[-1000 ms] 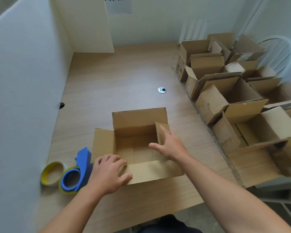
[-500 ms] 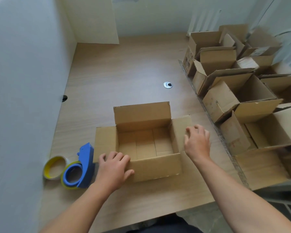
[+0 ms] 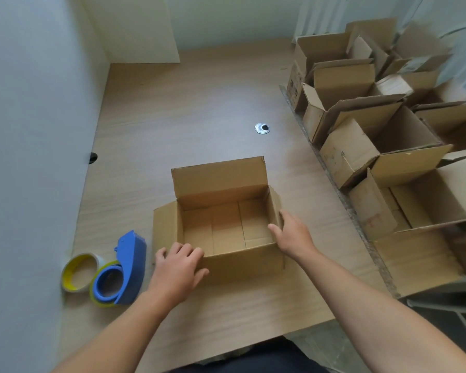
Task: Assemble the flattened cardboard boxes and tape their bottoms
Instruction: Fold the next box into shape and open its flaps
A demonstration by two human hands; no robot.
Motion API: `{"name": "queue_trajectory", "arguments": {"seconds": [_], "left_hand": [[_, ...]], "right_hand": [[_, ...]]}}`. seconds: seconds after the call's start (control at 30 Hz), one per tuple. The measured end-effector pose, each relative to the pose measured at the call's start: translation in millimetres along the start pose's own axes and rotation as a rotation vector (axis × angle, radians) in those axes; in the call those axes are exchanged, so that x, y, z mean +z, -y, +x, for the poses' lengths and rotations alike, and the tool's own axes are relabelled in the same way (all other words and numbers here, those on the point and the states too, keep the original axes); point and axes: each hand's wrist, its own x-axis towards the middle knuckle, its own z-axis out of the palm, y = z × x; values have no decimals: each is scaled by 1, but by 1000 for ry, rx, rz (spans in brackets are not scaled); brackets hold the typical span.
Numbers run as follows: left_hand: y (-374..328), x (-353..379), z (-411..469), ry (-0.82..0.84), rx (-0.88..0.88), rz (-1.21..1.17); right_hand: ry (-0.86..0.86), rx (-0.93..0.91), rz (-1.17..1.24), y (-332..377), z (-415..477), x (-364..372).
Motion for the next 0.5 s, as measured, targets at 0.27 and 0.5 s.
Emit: {"name": "queue_trajectory", "arguments": {"seconds": [0.27, 0.5], "left_hand": [[4, -6, -17, -128, 51, -71], [15, -18, -31, -290, 3, -109]], "right_hand": [[-143, -604, -409, 10, -44, -8], [180, -674, -539, 21, -52, 1]]}}
